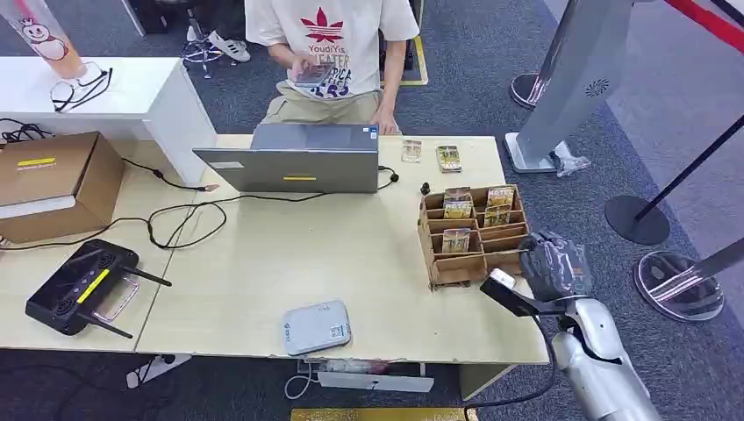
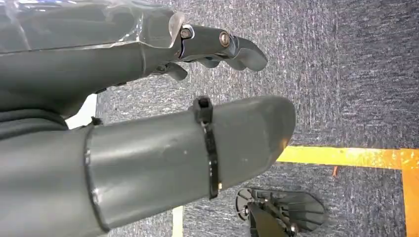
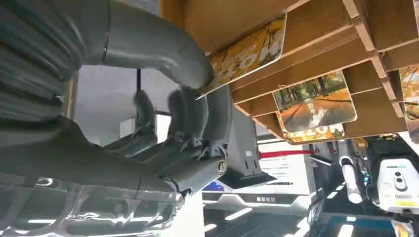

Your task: Pass the card to the sensor for recognition and then transmit it.

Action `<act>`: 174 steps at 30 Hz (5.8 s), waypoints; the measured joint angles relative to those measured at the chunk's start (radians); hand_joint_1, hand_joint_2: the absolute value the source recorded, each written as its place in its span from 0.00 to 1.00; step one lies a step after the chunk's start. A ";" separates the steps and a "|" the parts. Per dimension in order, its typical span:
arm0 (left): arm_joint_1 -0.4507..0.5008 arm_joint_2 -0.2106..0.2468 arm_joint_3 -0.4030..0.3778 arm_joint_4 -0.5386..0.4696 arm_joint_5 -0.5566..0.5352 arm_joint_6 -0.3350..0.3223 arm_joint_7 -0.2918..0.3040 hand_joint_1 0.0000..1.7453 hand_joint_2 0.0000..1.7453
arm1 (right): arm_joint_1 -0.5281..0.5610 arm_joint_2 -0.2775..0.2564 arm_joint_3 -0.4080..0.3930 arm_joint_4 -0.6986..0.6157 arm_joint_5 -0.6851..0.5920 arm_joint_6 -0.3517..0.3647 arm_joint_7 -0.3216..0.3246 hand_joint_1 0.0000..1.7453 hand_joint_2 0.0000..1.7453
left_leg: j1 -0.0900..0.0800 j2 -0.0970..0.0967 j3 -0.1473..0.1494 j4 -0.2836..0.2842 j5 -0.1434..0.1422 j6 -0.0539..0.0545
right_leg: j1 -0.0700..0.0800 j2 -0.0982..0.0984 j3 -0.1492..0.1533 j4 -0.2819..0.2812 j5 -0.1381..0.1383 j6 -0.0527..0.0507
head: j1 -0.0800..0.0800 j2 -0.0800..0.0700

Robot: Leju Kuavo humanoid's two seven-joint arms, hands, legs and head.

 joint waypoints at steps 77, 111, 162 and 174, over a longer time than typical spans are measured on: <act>-0.033 -0.027 0.000 0.000 -0.016 0.018 0.008 0.00 0.00 | -0.376 0.092 0.113 -0.250 -0.268 0.197 -0.105 0.98 1.00 | 0.000 0.000 0.000 0.000 0.001 0.000 | 0.000 -0.001 0.000 0.001 0.001 0.000 | 0.000 0.000; -0.054 -0.031 -0.013 0.000 -0.061 -0.001 0.052 0.00 0.00 | -0.738 0.262 0.163 0.301 -0.253 0.178 -0.048 1.00 1.00 | 0.000 0.000 0.000 0.000 0.002 0.000 | 0.000 0.000 0.000 0.001 0.001 0.000 | 0.000 0.000; -0.052 -0.033 -0.021 0.000 -0.048 0.005 0.035 0.00 0.00 | -0.651 0.299 0.174 0.278 -0.430 0.237 -0.208 0.00 1.00 | 0.000 0.000 0.000 0.000 0.002 0.000 | 0.000 0.000 0.000 0.001 0.001 0.000 | 0.000 0.000; -0.052 -0.033 -0.021 0.000 -0.045 0.024 0.026 0.00 0.00 | -0.443 0.299 0.171 -0.008 -0.637 0.341 -0.207 0.00 1.00 | 0.000 0.000 0.000 0.000 0.002 0.000 | 0.000 0.000 0.000 0.000 0.001 0.000 | 0.000 0.000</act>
